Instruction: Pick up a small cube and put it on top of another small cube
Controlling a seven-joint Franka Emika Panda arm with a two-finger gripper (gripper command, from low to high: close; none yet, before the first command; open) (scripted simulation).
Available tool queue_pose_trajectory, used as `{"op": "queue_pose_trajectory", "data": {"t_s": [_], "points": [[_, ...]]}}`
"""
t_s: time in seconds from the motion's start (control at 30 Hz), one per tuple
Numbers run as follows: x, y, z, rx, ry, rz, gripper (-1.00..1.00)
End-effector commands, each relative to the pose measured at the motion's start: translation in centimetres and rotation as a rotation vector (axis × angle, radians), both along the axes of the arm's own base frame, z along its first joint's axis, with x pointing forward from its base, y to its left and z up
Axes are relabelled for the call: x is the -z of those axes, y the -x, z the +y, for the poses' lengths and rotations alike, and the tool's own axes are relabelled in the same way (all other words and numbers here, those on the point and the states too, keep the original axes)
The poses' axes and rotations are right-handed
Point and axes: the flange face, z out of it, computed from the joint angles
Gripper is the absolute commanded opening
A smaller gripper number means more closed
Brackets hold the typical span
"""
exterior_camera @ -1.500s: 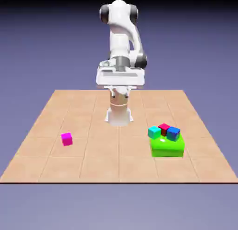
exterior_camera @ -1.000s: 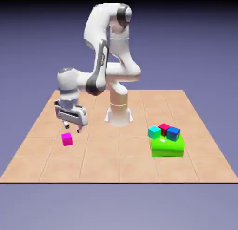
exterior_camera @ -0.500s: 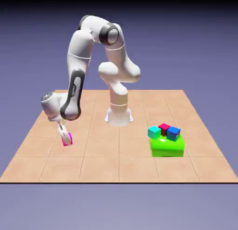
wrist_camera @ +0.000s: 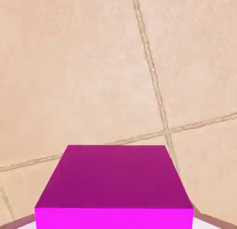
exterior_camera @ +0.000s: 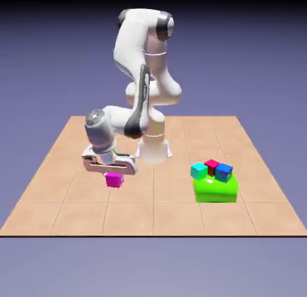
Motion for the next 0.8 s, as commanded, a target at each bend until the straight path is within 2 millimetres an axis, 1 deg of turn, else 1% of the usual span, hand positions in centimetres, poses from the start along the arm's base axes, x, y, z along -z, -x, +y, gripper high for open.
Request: {"op": "queue_pose_trajectory", "data": {"t_s": [0.0,0.1,0.17,0.23,0.33,0.4,0.47,0.5,0.53,0.67,0.7,0.73,0.77], "points": [[-0.6,-0.4,1.8,-0.096,0.0,-0.006,-1.0],[-2.3,-1.2,10.2,-0.445,-0.001,-0.023,-1.0],[-3.5,-0.7,15.8,-0.677,0.004,-0.033,-1.0],[-4.8,0.4,21.2,-0.908,0.013,-0.042,-1.0],[-6.7,3.5,29.0,-1.252,0.035,-0.053,-1.0],[-8.0,6.3,33.7,-1.478,0.058,-0.06,-1.0],[-9.3,9.8,38.1,-1.703,0.087,-0.066,-1.0],[-9.7,10.9,39.3,-1.77,0.097,-0.067,-1.0],[-9.7,10.9,39.3,-1.77,0.097,-0.067,-1.0],[-3.4,10.5,38.2,-1.77,0.098,-0.067,-1.0],[-2.9,10.5,38.1,-1.77,0.097,-0.067,-1.0],[-2.9,10.5,38.1,-1.77,0.097,-0.067,1.0],[-2.9,10.5,38.1,-1.77,0.097,-0.067,1.0]]}}
